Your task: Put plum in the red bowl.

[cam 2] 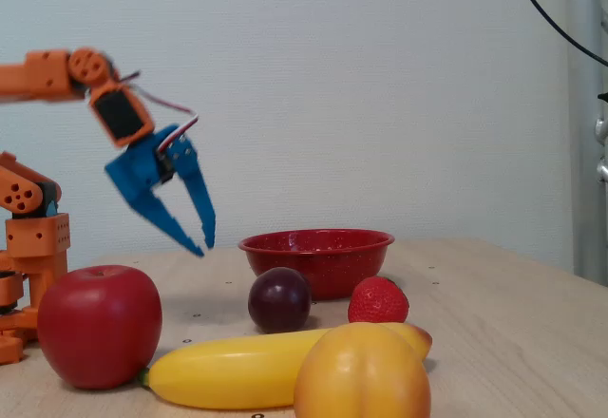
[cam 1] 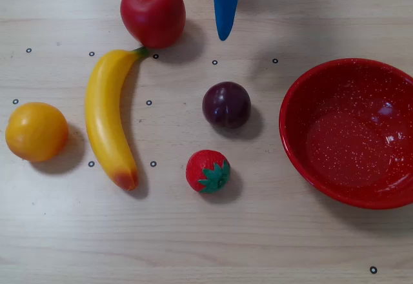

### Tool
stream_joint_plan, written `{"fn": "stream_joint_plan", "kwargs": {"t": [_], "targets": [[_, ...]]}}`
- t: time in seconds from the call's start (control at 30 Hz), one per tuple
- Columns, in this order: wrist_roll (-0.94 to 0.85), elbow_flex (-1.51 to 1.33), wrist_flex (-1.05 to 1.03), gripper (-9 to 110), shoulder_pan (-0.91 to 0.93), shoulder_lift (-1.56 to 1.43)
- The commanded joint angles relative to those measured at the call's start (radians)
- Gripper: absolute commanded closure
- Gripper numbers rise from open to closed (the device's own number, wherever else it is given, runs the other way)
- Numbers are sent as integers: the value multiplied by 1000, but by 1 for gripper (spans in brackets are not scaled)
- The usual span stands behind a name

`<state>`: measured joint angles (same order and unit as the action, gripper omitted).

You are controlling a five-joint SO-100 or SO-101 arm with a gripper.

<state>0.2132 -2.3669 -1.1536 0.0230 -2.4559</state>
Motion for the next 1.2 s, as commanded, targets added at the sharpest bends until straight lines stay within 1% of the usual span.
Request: {"fn": "stream_joint_plan", "kwargs": {"t": [0.0,0.2,0.33,0.4,0.53,0.63,0.67,0.77,0.93,1.17], "targets": [[25,218,-86,101,5,87],[20,485,-227,101,6,305],[18,591,-279,101,5,417],[18,637,-296,99,3,477],[14,712,-333,87,-8,588],[18,750,-351,70,-17,655],[28,756,-353,66,-20,673],[60,785,-365,58,-21,729],[80,842,-368,50,-29,842],[92,956,-356,46,-40,1023]]}}
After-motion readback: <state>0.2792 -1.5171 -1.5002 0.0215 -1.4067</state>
